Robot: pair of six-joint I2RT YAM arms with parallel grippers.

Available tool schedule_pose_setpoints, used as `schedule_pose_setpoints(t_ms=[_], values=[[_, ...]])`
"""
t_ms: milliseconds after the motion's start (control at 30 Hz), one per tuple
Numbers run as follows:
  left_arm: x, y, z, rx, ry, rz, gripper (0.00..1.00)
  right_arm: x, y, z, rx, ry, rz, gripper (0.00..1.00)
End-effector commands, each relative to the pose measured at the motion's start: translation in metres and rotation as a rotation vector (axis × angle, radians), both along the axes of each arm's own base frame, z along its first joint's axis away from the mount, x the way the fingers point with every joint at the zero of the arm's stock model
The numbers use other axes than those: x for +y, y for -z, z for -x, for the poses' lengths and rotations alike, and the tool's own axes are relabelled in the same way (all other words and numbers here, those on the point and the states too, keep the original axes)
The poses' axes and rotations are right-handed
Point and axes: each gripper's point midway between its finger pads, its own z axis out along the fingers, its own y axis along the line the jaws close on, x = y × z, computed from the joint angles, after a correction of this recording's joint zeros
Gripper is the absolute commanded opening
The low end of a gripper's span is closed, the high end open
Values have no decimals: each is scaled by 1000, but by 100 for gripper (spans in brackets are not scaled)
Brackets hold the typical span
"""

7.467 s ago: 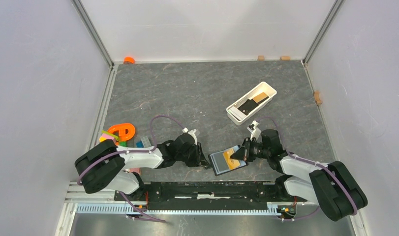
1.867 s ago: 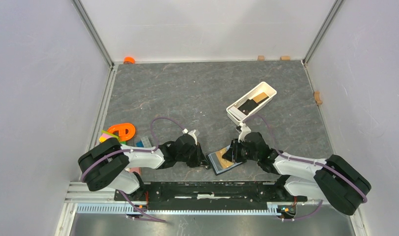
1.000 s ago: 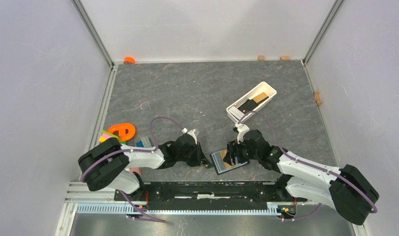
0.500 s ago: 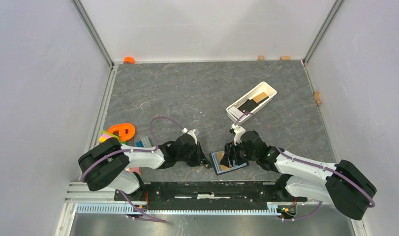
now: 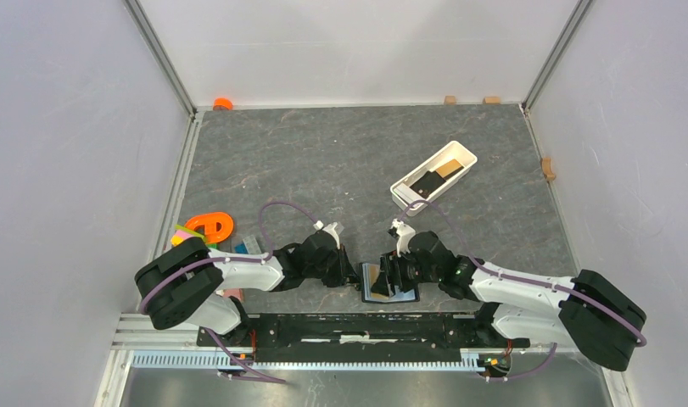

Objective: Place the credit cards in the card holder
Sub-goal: Insert the credit card into the card holder.

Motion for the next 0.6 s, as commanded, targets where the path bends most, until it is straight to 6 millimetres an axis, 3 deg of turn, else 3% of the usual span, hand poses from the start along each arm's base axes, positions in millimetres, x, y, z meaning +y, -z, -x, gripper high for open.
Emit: schedule_pose_setpoints(t_ms=[0,367,433,567], values=[[1,0,-4,-13,-26,-6,2,18,-23,-8,-26,29,-105,67],[3,2,-4,-14,-27,-18,2,28,-33,-8,-11,45,-185,58],[5,2,-5,-20,-25,-29,2,25,-33,-11,-29,47,-160,60],[18,-3,-13,-38,-38,-58,2,6,-38,-39,-162,88,34,70]])
